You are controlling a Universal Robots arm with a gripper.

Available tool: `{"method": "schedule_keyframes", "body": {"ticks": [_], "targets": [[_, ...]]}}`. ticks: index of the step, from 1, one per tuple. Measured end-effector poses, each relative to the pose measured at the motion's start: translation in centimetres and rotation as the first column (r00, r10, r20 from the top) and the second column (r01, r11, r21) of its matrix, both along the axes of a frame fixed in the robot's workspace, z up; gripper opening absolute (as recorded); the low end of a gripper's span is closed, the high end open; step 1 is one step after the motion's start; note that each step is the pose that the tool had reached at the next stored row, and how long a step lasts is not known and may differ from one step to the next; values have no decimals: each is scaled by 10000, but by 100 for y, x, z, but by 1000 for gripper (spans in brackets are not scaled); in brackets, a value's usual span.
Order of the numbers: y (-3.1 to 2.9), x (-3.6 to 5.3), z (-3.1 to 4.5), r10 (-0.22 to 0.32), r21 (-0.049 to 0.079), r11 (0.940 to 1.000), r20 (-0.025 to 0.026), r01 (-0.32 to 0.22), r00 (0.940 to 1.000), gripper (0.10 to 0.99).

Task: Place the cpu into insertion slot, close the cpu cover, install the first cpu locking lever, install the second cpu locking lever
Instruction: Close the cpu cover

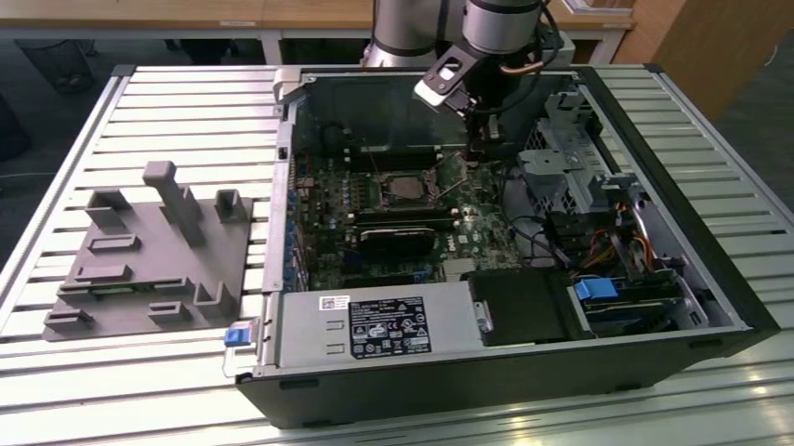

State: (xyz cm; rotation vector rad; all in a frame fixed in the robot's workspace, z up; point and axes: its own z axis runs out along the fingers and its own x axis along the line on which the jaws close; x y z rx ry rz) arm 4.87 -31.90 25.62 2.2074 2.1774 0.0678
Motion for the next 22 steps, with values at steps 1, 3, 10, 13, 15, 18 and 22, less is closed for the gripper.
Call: {"method": "schedule_keyframes", "body": {"ticks": [1,3,10,13,15,18,22], "targets": [[1,5,-1,-6,-2,10000,-1,6,10000,106],[6,23,-7,-19,1,10000,0,19,10000,106],[9,59,-24,-46,-3,10000,-1,46,10000,106],[9,64,-29,-45,-1,10000,0,45,10000,106],[9,70,-32,-45,0,10000,0,45,10000,106],[9,79,-36,-45,-1,10000,0,45,10000,106],[9,96,-42,-46,-1,10000,0,46,10000,106]]}}
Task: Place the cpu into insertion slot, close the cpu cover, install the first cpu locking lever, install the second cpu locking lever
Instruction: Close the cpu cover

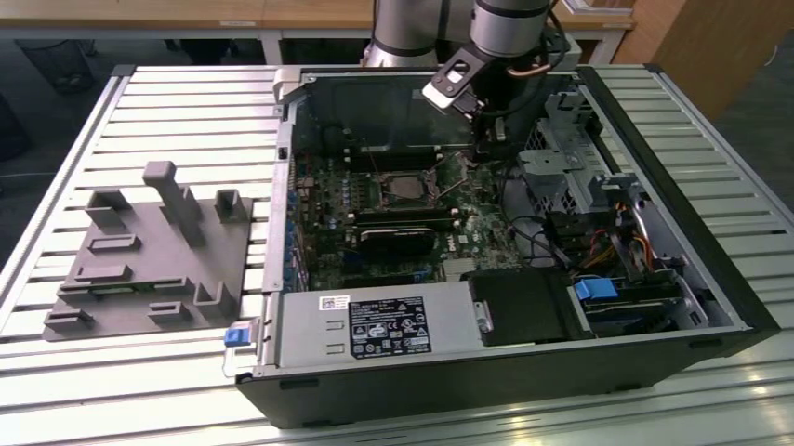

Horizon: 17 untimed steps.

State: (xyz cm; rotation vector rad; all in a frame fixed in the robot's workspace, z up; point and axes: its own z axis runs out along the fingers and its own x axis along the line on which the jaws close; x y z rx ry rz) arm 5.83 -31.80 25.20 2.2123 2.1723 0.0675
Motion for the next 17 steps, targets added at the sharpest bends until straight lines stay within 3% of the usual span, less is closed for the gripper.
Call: {"method": "schedule_keyframes", "body": {"ticks": [17], "targets": [[0,17,-127,0,1,10000,-8,0,10000,106]]}}
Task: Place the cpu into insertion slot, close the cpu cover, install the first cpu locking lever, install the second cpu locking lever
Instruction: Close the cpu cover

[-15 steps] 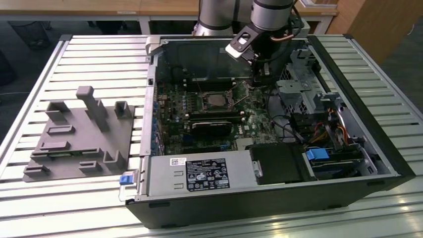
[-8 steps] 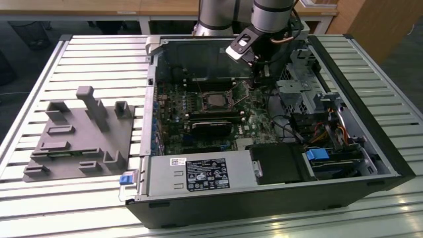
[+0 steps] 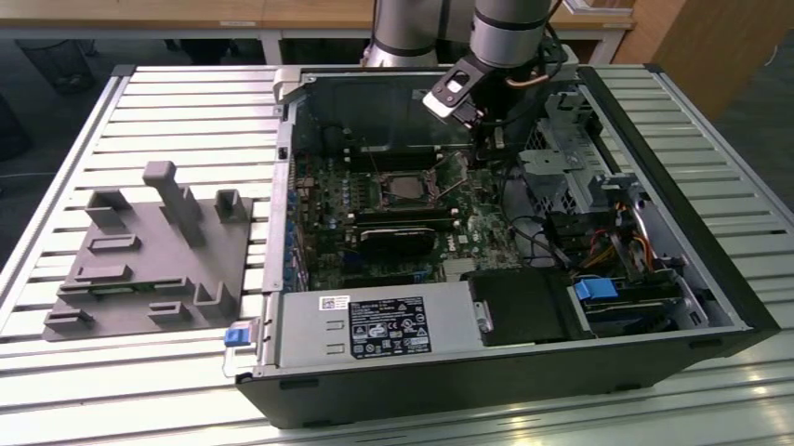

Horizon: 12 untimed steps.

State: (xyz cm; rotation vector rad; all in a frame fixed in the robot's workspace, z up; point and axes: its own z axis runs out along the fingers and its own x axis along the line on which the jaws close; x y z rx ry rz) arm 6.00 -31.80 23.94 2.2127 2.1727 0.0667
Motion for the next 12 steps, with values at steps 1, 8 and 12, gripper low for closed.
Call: {"method": "schedule_keyframes", "body": {"ticks": [1,8,12], "targets": [[0,-3,-3,0,-1,10000,0,0,10000,106],[0,-56,-8,0,0,10000,0,0,10000,106],[0,-90,-8,0,1,10000,0,0,10000,106]]}}
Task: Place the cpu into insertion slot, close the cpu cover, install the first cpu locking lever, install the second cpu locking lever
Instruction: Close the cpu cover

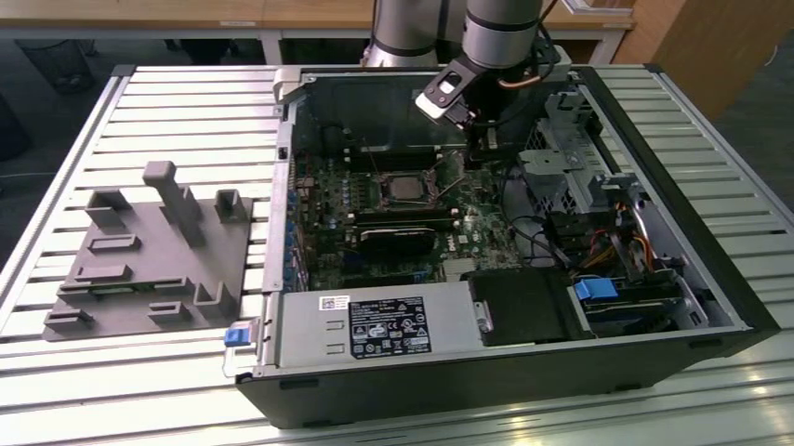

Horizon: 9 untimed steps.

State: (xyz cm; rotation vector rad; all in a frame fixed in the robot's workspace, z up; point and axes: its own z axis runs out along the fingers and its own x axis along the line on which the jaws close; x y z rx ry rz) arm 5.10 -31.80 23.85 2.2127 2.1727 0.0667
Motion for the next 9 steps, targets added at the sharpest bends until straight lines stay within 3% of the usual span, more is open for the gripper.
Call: {"method": "schedule_keyframes", "body": {"ticks": [9], "targets": [[0,-92,0,0,0,10000,0,0,10000,106]]}}
